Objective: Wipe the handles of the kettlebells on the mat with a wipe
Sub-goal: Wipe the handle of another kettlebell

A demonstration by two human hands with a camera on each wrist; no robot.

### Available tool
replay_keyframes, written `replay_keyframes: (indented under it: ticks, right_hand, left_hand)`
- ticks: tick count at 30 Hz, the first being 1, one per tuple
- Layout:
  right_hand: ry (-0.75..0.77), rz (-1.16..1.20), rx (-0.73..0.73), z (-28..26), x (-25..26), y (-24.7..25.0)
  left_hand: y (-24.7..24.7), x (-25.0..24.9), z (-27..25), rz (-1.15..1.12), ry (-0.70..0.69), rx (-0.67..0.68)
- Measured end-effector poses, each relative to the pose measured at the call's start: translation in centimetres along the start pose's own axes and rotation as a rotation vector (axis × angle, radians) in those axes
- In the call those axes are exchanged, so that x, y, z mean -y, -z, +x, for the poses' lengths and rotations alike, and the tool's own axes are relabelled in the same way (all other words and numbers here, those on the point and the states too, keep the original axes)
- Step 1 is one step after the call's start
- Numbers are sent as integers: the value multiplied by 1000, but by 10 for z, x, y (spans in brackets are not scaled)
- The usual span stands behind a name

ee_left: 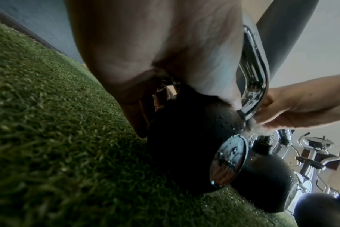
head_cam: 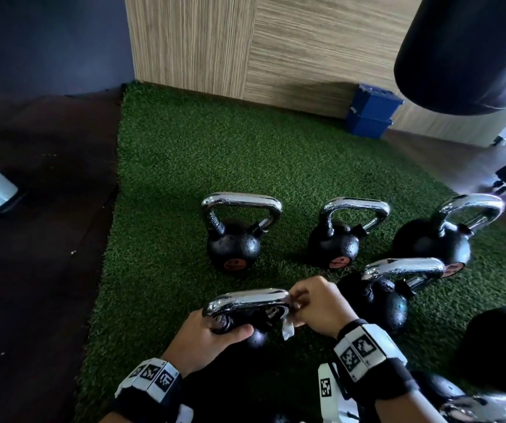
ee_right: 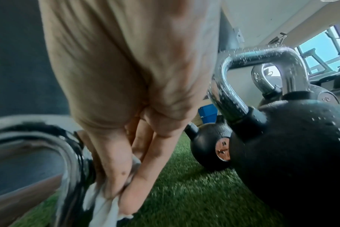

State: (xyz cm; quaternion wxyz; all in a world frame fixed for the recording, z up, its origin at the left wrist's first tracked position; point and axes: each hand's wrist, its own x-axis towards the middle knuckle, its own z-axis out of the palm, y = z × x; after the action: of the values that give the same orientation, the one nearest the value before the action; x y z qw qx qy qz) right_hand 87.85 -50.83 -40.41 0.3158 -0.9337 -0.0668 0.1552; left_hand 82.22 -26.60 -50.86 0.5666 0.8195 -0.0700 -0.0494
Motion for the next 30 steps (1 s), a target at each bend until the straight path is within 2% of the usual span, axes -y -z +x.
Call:
replay_keyframes:
  ticks: [5, 7, 8, 9, 11, 13, 15, 18, 21, 23, 27, 30]
  right_hand:
    - [-10, 3, 65, -5, -13, -9]
    - [-7, -17, 23, -14, -19, 4]
    - [-6, -15, -16, -19, -20, 13]
    - [-5, 19, -46, -25, -18, 23]
    - [34, 146, -47, -35, -7, 39]
    - [133, 247, -16, -41, 11, 49]
    - [241, 316, 4, -44, 31, 51]
    - [341, 366, 9, -47, 61, 46]
    - [407, 375, -35, -48, 81, 39]
    - [448, 320, -118, -48, 87, 35]
    - [501, 112, -401, -47, 89, 29]
    - [464, 126, -354, -43, 76, 33]
  left_hand:
    - [18, -5, -4, 122, 100, 134]
    - [32, -12, -9, 223, 124, 228]
    - [40, -17, -13, 257, 118, 227]
    - [48, -21, -18, 267, 108, 168]
    - [60, -37, -26, 212, 89, -58]
    - [67, -61, -29, 103, -3, -282]
    - [68, -89, -30, -107, -85, -340]
    - [60, -124, -26, -454, -68, -165]
    - [50, -140, -24, -636, -16, -15]
    - [45, -142, -23, -696, 2, -4]
    - [40, -137, -23, -728, 42, -30]
    - [43, -132, -24, -675, -10, -22]
